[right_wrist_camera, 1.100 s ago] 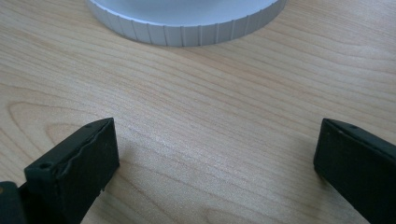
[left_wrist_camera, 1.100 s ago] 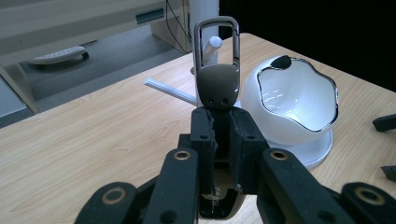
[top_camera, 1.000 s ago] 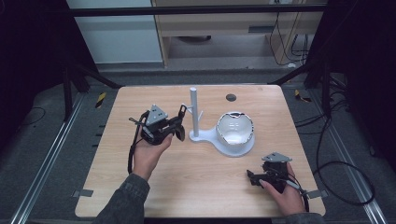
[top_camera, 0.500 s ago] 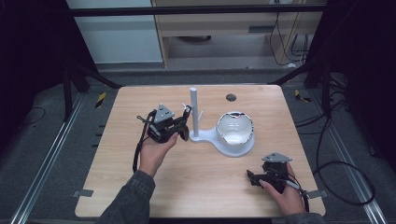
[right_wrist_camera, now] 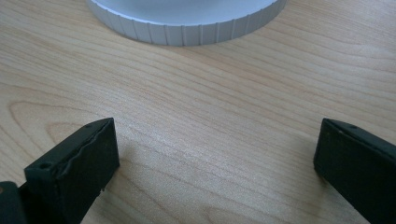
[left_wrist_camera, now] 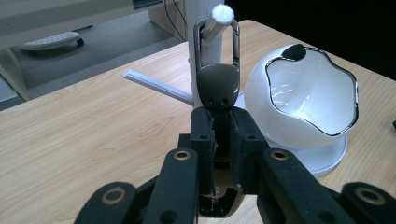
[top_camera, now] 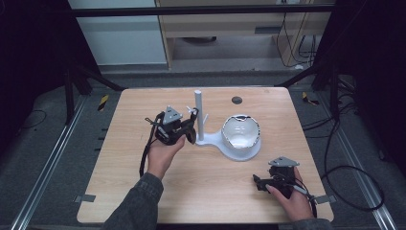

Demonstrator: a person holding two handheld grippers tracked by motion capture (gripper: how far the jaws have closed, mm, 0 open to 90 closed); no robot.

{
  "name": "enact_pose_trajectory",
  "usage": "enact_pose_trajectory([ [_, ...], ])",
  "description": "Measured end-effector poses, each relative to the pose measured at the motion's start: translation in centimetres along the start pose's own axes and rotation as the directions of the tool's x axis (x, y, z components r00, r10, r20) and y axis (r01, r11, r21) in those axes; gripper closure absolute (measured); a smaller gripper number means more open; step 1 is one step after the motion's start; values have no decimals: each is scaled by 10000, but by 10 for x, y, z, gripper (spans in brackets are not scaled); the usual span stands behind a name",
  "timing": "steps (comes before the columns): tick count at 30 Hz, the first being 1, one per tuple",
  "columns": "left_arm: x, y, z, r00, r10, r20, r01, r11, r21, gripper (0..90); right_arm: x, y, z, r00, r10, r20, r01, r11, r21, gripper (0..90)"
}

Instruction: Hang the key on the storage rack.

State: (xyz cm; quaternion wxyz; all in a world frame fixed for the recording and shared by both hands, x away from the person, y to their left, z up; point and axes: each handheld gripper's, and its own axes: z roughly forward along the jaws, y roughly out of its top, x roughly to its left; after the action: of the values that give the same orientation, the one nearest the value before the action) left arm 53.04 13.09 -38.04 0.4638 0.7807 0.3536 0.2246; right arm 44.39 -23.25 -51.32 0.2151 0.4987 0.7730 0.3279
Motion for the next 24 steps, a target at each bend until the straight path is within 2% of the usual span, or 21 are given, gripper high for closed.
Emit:
enact_pose_trajectory([
  [12, 0, -2, 10, 9999, -73, -109, 72, 10000, -53, 805, 0, 0, 0, 10000, 2, -5, -2, 10000, -6, 4],
  [20, -1, -6, 17, 9993, -362, -100, 358, 9985, -410, 804, 0, 0, 0, 10000, 3, -7, -3, 10000, -6, 4],
  [24, -4, -6, 21, 9987, -456, -238, 444, 9978, -486, 804, 0, 0, 0, 10000, -12, -7, 12, 10000, -2, 4],
])
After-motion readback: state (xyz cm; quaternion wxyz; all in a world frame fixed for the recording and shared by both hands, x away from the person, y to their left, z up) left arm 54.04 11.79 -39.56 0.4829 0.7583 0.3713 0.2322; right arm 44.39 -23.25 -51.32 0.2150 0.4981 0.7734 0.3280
